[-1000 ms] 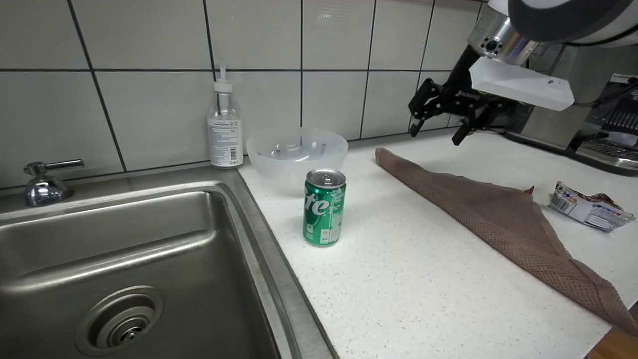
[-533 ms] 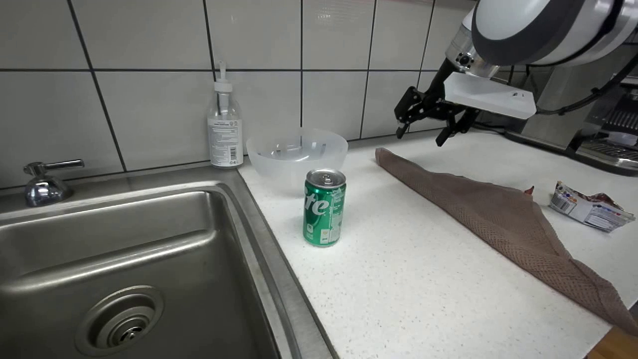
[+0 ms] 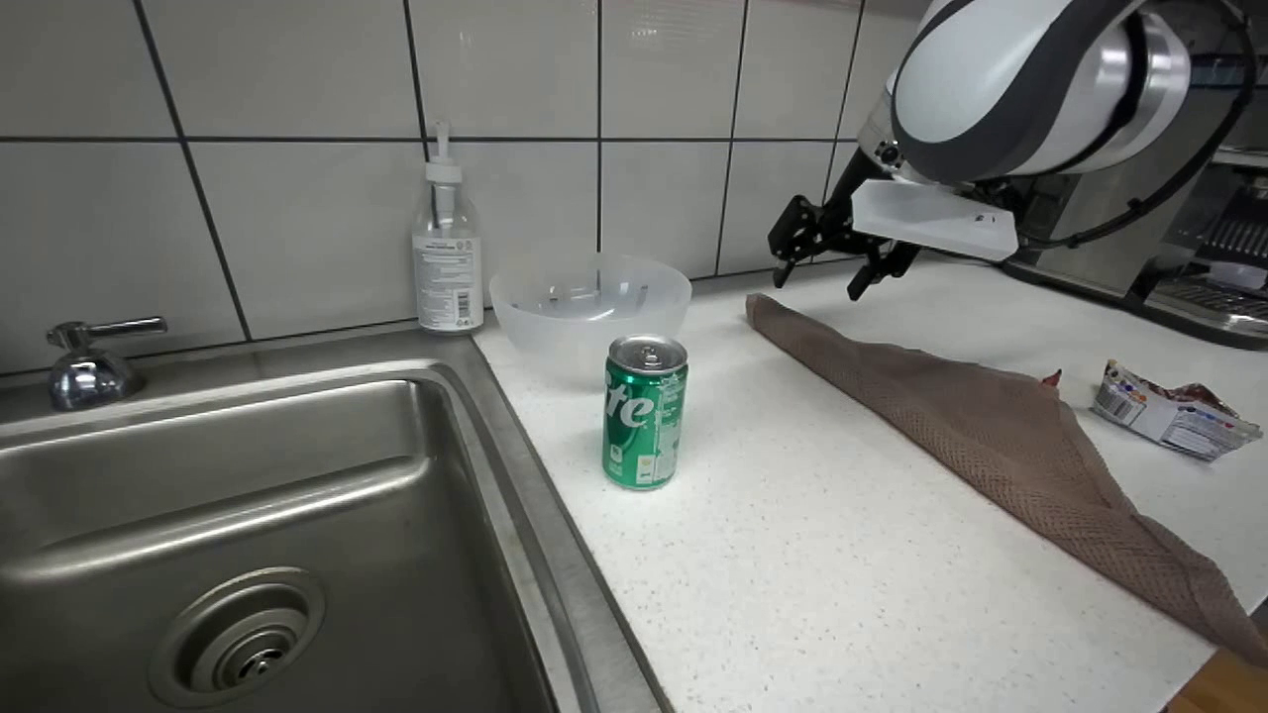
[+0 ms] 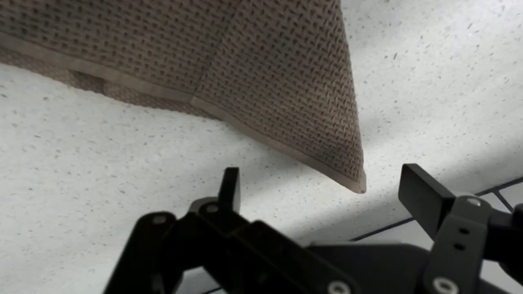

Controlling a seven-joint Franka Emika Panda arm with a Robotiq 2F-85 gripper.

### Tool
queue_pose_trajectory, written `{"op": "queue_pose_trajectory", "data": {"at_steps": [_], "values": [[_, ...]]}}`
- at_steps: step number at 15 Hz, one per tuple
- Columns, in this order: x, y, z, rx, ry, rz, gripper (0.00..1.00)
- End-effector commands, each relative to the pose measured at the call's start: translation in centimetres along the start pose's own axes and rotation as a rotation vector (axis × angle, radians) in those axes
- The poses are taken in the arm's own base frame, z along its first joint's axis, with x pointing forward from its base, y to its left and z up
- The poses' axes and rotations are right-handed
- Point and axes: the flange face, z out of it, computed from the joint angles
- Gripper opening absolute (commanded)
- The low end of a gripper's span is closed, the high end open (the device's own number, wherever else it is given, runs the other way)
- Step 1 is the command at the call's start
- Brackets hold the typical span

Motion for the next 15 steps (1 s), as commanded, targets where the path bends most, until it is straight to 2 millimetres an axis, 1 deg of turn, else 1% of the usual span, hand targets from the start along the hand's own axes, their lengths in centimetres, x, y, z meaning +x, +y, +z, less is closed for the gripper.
{"op": "queue_pose_trajectory", "data": {"at_steps": [1, 6, 15], "values": [[1.1, -0.8, 0.7, 0.003, 0.026, -0.018, 1.00], [1.5, -1.3, 1.5, -0.007, 0.039, -0.027, 1.00], [1.4, -1.9, 2.9, -0.026, 0.044, -0.046, 1.00]]}}
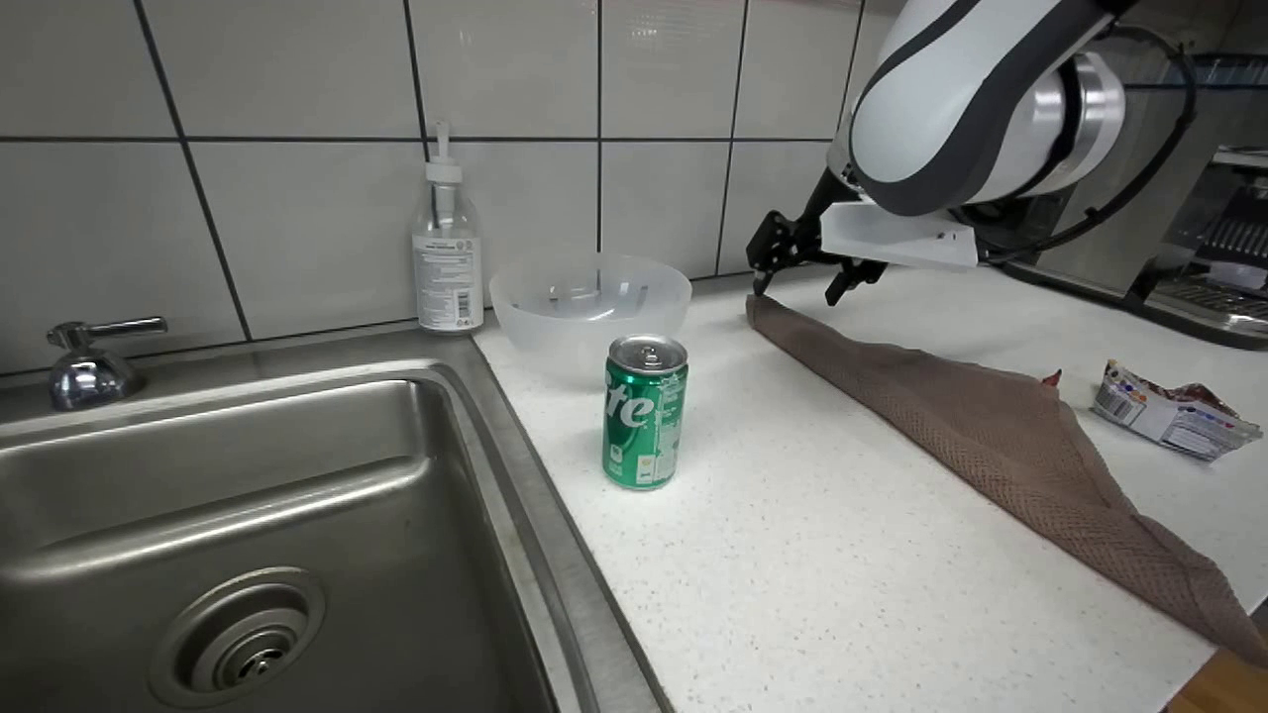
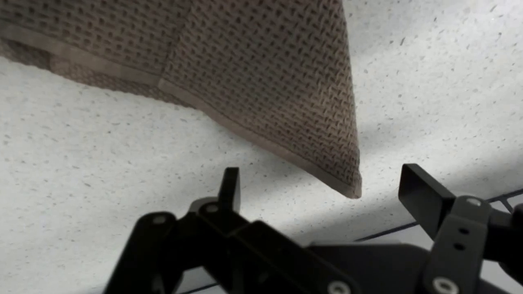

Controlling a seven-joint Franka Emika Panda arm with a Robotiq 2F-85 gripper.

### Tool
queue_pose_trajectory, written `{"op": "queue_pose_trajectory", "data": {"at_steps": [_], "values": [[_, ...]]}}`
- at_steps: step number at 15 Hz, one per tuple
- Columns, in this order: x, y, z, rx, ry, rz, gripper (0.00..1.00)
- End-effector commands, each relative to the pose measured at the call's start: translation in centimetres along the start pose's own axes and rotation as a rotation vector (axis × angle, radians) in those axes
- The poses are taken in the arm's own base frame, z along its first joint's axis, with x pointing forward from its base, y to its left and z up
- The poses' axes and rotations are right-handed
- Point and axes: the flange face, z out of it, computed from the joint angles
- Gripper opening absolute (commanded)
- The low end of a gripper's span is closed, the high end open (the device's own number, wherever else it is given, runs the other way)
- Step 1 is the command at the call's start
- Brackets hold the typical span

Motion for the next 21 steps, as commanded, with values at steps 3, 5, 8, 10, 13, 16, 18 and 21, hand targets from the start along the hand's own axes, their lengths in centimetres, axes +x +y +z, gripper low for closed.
{"op": "queue_pose_trajectory", "data": {"at_steps": [3, 5, 8, 10, 13, 16, 18, 21], "values": [[0.66, -0.59, 0.89, -0.014, 0.016, -0.014, 1.00], [0.68, -0.61, 1.01, -0.019, 0.006, -0.020, 1.00], [0.88, -0.53, 1.19, -0.022, -0.003, -0.024, 1.00], [1.06, -0.49, 1.20, -0.022, -0.009, -0.035, 1.00], [1.24, -0.46, 1.13, -0.024, -0.014, -0.041, 1.00], [1.42, -0.25, 0.81, -0.026, -0.010, -0.026, 1.00], [0.63, -0.15, 1.05, -0.014, 0.000, -0.013, 1.00], [0.86, 0.08, 0.98, -0.017, 0.004, -0.010, 1.00]]}}
